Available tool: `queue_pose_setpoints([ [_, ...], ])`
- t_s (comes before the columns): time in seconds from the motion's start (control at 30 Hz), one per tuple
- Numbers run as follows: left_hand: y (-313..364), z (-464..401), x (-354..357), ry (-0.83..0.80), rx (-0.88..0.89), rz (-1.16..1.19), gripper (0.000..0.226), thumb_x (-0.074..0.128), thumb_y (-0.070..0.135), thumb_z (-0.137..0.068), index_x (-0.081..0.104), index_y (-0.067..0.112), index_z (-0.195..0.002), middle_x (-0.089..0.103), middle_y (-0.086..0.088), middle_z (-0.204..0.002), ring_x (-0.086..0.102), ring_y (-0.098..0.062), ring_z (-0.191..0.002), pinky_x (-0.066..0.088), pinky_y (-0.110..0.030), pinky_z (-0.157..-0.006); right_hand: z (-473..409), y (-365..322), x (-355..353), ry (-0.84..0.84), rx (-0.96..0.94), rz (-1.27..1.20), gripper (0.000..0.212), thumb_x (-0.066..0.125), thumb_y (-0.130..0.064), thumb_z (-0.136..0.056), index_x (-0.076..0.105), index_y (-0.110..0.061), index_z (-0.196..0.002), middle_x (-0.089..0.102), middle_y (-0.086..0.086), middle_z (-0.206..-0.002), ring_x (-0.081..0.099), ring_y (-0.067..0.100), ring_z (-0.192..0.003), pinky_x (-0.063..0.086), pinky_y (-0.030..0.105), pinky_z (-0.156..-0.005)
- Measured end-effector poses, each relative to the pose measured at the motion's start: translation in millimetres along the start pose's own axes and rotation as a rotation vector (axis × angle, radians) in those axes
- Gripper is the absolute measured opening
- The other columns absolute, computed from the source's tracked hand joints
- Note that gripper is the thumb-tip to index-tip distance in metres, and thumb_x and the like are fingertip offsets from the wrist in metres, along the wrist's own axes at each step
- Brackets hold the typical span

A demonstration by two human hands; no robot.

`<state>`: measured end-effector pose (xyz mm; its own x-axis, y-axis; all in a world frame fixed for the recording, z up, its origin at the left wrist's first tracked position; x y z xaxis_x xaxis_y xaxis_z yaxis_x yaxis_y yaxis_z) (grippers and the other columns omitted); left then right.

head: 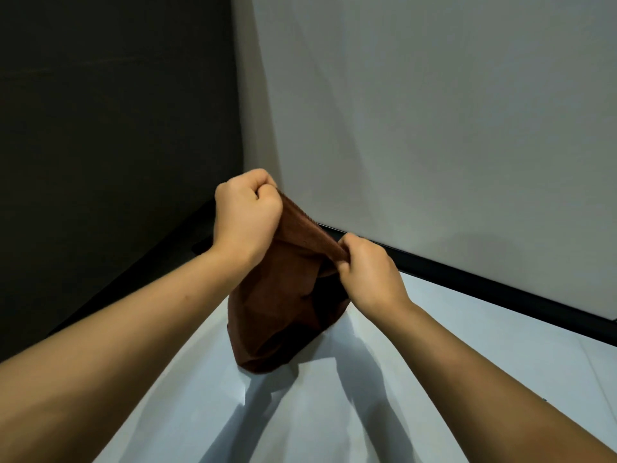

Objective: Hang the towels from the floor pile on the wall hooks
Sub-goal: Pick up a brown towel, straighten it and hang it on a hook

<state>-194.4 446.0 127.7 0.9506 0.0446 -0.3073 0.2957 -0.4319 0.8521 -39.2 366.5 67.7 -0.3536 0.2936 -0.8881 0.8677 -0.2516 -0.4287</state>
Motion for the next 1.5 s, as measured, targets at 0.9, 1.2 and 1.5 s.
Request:
queue_pose_setpoints([
  [0.9,-26,14,-15,-0.347,0.705,-0.923,0.044,0.032,0.053,-0.090,0.050,0.017,-0.073,0.054,0.001,-0.059,0.050,-0.020,-0.041,0.029,-0.019,-0.037,1,31,-50,0.215,-0.072,0.148,0.030,0.055,-0.038,-0.089,0.041,-0.015,-0.074,0.056,0.009,-0.070,0.054,0.033,-0.070,0.029,0.031,-0.055],
  [1.2,-36,-4,-27,-0.238,0.529,-0.961,0.037,0.031,0.047,-0.093,0.049,0.015,-0.085,0.049,0.001,-0.060,0.047,-0.019,-0.042,0.044,-0.029,-0.040,-1,28,-46,0.147,-0.163,0.548,0.023,0.055,-0.011,-0.086,0.032,-0.015,-0.087,0.035,0.000,-0.066,0.039,0.032,-0.063,0.016,0.031,-0.046],
  [1.5,-32,-18,-56,-0.071,0.230,-0.823,0.028,0.032,0.039,-0.096,0.044,0.014,-0.088,0.051,-0.005,-0.062,0.051,-0.023,-0.051,0.047,-0.037,-0.051,-12,54,-104,0.392,0.123,0.152,0.031,0.041,0.005,-0.081,0.054,-0.013,-0.103,0.061,0.012,-0.093,0.049,0.032,-0.077,0.037,0.032,-0.064],
])
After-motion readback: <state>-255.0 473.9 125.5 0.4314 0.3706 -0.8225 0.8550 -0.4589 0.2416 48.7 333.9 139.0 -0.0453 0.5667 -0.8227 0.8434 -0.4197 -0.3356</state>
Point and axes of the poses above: each hand's wrist, its own z-axis away from the middle knuckle, its own x-axis out of the palm, y = z × x, the point moved 8 cm from there along -z, towards the middle knuckle
